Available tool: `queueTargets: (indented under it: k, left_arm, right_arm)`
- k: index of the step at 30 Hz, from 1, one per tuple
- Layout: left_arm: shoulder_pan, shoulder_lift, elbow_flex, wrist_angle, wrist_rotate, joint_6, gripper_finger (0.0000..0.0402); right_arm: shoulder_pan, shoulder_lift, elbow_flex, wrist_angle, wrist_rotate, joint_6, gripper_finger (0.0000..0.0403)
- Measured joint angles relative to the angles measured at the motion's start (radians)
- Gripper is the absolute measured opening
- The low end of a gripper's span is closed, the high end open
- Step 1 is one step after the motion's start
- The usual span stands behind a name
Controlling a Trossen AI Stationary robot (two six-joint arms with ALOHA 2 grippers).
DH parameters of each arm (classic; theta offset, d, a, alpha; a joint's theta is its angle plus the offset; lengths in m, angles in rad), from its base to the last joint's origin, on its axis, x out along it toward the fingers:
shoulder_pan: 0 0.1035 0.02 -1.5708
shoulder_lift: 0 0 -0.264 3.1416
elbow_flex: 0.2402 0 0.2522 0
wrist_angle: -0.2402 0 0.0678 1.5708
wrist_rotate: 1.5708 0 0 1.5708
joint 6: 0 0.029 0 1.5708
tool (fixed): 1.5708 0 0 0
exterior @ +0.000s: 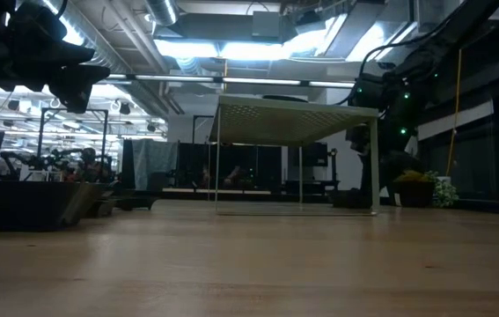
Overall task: Pick & Place Mini shaped plates
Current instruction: Stack the black distorted square plate on top of the black distorted square plates on the shelf
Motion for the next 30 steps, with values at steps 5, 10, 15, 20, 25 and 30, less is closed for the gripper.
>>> queueTargets:
  k: [5,10,15,20,25,30]
  left_arm:
    - [0.0,0.0,0.0,0.0,0.0,0.0,0.0152]
    - [0.0,0.0,0.0,0.0,0.0,0.0,0.0152]
    - [0.0,0.0,0.0,0.0,0.0,0.0,0.0152]
    - [0.0,0.0,0.0,0.0,0.0,0.0,0.0152]
    - [0.0,0.0,0.0,0.0,0.0,0.0,0.0152]
    - [0.0,0.0,0.0,0.0,0.0,0.0,0.0152]
  right_arm:
    - [0.0,0.0,0.0,-0.015,0.001,0.029,0.0032]
    - [0.0,0.0,0.0,-0.018,0.004,0.088,0.0009]
    - [0.0,-0.017,0.0,-0.03,0.004,0.172,0.0009]
    - [0.0,-0.073,-0.001,-0.081,0.033,0.258,0.0006]
    - [0.0,-0.147,-0.001,-0.13,0.046,0.283,0.0004]
    - [0.007,-0.232,-0.001,-0.149,0.068,0.323,0.0003]
